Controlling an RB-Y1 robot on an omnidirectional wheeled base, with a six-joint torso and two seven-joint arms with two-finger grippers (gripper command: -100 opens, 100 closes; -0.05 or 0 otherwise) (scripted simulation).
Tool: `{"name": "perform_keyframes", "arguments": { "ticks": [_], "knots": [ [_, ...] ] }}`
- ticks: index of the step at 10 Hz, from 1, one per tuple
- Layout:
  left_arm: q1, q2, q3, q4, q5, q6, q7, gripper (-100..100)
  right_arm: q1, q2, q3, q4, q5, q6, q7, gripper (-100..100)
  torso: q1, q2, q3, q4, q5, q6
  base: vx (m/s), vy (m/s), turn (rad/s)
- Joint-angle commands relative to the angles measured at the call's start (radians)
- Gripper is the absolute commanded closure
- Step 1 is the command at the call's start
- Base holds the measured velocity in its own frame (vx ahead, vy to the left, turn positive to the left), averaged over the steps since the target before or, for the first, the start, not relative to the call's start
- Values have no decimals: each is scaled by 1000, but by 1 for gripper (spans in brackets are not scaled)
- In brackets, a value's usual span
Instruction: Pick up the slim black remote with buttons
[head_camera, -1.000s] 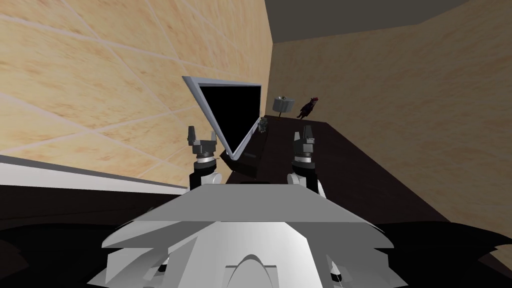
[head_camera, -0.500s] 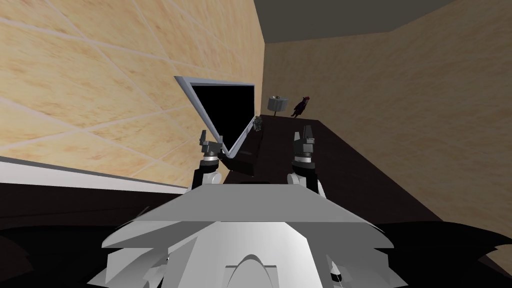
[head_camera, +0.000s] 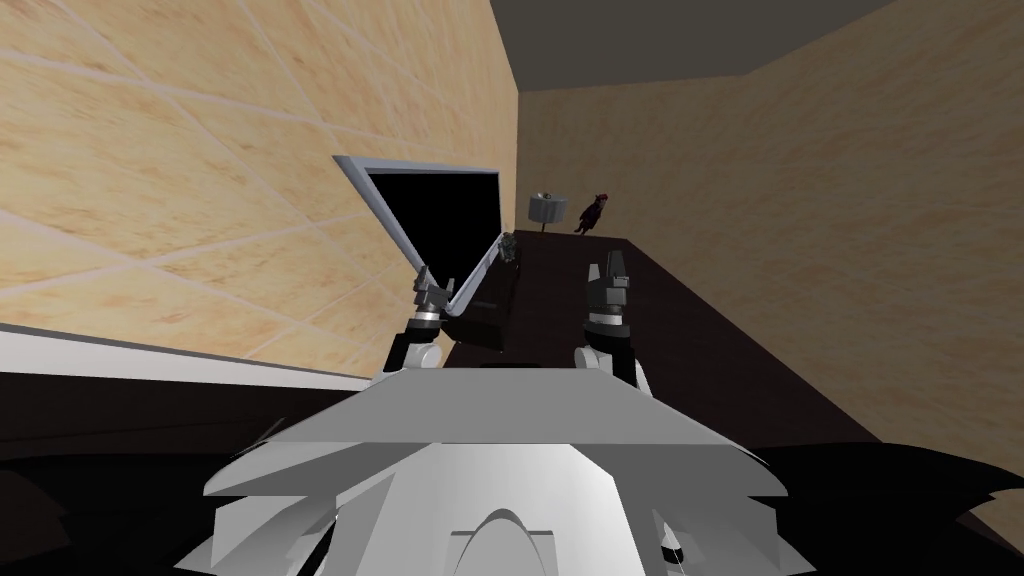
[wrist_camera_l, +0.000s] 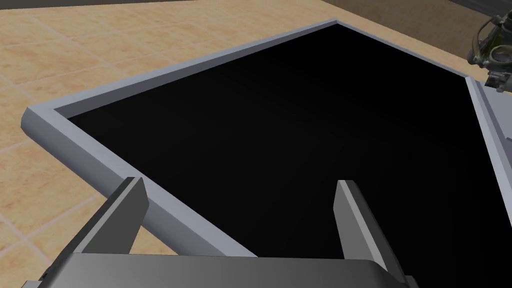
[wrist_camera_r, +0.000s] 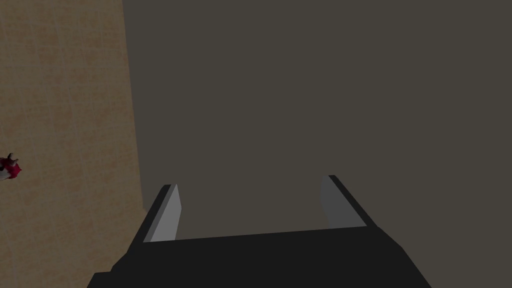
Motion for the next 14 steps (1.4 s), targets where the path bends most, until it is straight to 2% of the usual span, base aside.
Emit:
{"name": "perform_keyframes", "arguments": {
  "ticks": [1, 2, 3, 4, 6, 7, 8, 9, 10, 11, 12, 13, 14],
  "knots": [
    [-31, 45, -17, 50, 50, 50, 5, -100, 0, 0, 0, 0, 0, 0, 0, 0, 0, 0, 0, 0, 0, 0, -32, -77, -168],
    [-31, 45, -17, 60, 61, 53, 5, -100, 0, 0, 0, 0, 0, 0, 0, 0, -1, 0, 0, 0, 0, 0, -17, -57, -52],
    [-46, 75, -29, 94, 101, 92, 7, -100, 0, 0, 0, 0, 0, 0, 0, 0, 0, -1, -1, 0, 0, 0, -15, -59, -120],
    [-46, 75, -29, 94, 101, 92, 7, -100, 0, 0, 0, 0, 0, 0, 0, 0, 0, -1, -1, 0, 0, 0, -11, -44, -46],
    [-77, 135, -56, 154, 171, 170, 4, -100, 0, 0, 0, 0, 0, 0, 0, 0, 0, -2, -1, 0, 0, 0, 6, -69, -128],
    [-77, 137, -56, 168, 182, 178, 4, -100, 0, 0, 0, 0, 0, 0, 0, 0, -1, -3, -2, -1, 0, 0, 8, -53, -71],
    [-93, 168, -70, 204, 222, 225, 0, -100, 0, 0, 0, 0, 0, 0, 0, 0, 0, -3, -2, -1, 0, -1, 9, -68, -135],
    [-109, 199, -84, 231, 258, 250, -5, -100, 0, 0, 0, 0, 0, 0, 0, 0, 0, -3, -2, -1, 0, 0, 36, -99, -191],
    [-109, 199, -84, 247, 261, 274, -5, -100, 0, 0, 0, 0, 0, 0, 0, 0, -3, -4, -2, -1, -1, 0, 34, -68, -42],
    [-109, 199, -84, 247, 261, 274, -5, -100, 0, 0, 0, 0, 0, 0, 0, 0, -1, -4, -2, -1, 0, -1, 12, -18, 32],
    [-126, 231, -99, 288, 301, 309, -13, -100, 0, 0, 0, 0, 0, 0, 0, 0, 2, -3, -2, -1, 0, -1, 17, -31, -98],
    [-126, 231, -99, 288, 301, 326, -13, -100, 0, 0, 0, 0, 0, 0, 0, 0, 2, -3, -2, -1, 0, 0, 26, -29, -78],
    [-142, 262, -113, 331, 339, 367, -21, -100, 0, 0, 0, 0, 0, 0, 0, 0, 2, -4, -2, -1, 0, -1, 39, -48, -127]
  ]
}}
